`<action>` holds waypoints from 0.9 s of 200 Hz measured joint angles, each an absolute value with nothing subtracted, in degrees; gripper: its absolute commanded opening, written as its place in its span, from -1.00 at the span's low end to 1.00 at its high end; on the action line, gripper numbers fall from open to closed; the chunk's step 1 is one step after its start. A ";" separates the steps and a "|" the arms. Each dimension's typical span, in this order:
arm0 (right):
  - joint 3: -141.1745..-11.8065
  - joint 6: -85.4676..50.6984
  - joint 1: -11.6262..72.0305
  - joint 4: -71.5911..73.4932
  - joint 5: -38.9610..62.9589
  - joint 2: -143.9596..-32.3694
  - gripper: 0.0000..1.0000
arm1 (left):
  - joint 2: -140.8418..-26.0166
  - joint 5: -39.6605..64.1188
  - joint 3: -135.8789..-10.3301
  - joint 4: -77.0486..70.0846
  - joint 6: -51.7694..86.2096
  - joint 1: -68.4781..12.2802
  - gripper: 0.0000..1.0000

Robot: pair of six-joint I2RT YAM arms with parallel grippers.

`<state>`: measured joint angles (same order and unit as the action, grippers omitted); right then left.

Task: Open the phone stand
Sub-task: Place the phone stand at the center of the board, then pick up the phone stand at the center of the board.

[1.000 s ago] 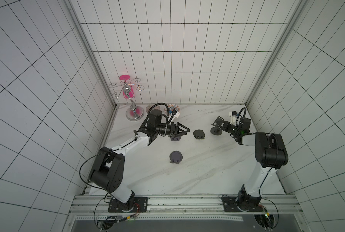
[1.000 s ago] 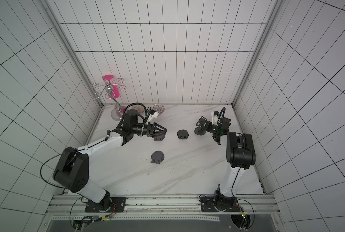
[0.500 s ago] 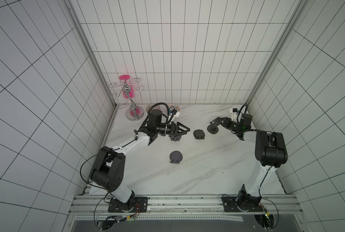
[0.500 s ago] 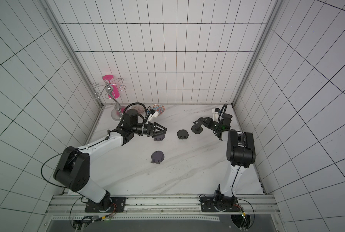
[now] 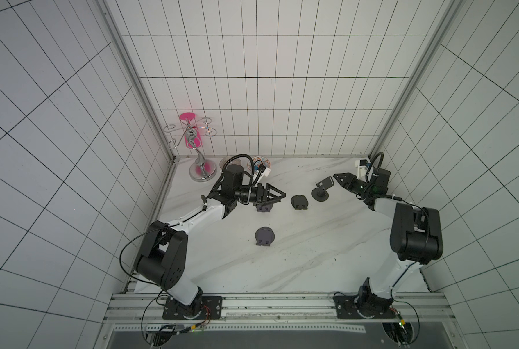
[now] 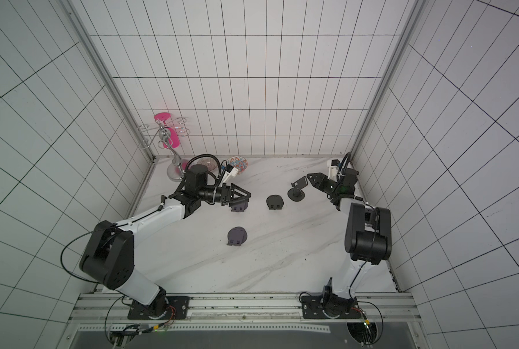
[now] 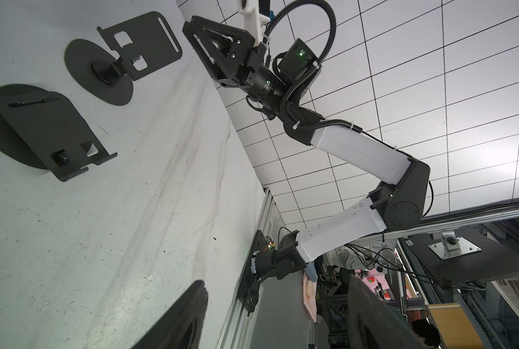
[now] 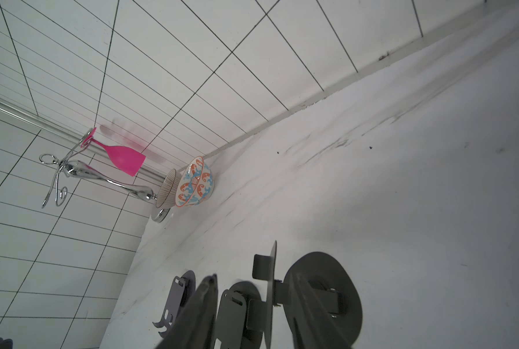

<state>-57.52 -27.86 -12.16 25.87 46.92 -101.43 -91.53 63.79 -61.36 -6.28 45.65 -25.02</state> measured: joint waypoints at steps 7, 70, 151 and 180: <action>-57.36 -27.42 -12.32 25.08 46.28 -100.12 -0.14 | -91.53 63.59 -61.36 -6.11 45.52 -25.04 0.54; -54.17 -25.45 -13.15 19.53 40.42 -94.59 -0.11 | -91.53 61.34 -61.56 -1.52 42.41 -25.21 0.58; -50.83 -22.41 -4.36 6.50 38.33 -67.92 0.37 | -91.20 56.88 -62.00 6.50 37.04 -26.39 0.58; -51.03 -21.43 3.81 1.63 39.38 -65.78 0.36 | -87.70 53.84 -61.08 10.41 34.57 -26.59 0.59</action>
<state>-51.03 -21.43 3.81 1.63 39.38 -65.78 -87.70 53.84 -61.08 10.41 34.57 -26.59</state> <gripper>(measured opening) 0.684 0.791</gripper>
